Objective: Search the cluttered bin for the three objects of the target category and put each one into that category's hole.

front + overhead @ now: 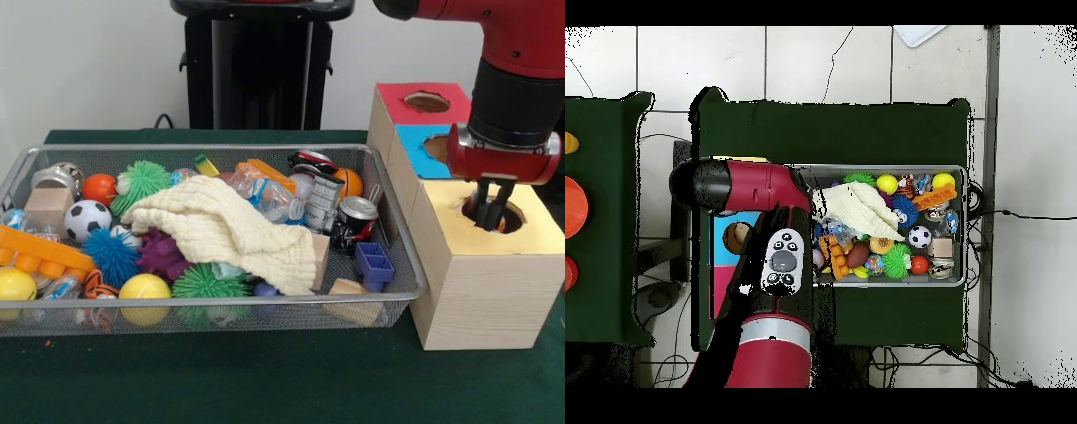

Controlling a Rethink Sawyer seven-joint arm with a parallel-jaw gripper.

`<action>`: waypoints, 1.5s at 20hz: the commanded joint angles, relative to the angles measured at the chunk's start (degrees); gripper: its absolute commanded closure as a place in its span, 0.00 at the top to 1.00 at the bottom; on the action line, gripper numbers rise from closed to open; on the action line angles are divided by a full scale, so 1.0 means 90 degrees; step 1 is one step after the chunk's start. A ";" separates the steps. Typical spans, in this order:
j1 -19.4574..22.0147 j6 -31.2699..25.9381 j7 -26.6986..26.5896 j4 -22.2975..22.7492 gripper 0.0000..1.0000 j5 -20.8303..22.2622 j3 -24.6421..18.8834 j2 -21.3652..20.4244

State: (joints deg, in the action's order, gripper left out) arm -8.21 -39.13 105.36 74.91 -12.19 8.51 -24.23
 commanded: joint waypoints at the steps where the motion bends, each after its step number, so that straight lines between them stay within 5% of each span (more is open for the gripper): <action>1: 0.0215 -0.0064 0.0914 0.0577 0.00 -0.0158 -0.0665 0.0441; 21: 0.0165 0.0793 0.1031 0.0488 0.00 -0.0090 -0.0802 0.0996; 30: 0.0093 0.0012 0.1060 0.0560 0.00 -0.0089 -0.0540 0.0313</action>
State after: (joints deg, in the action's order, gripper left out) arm -8.10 -35.93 105.36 75.39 -12.21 6.43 -21.07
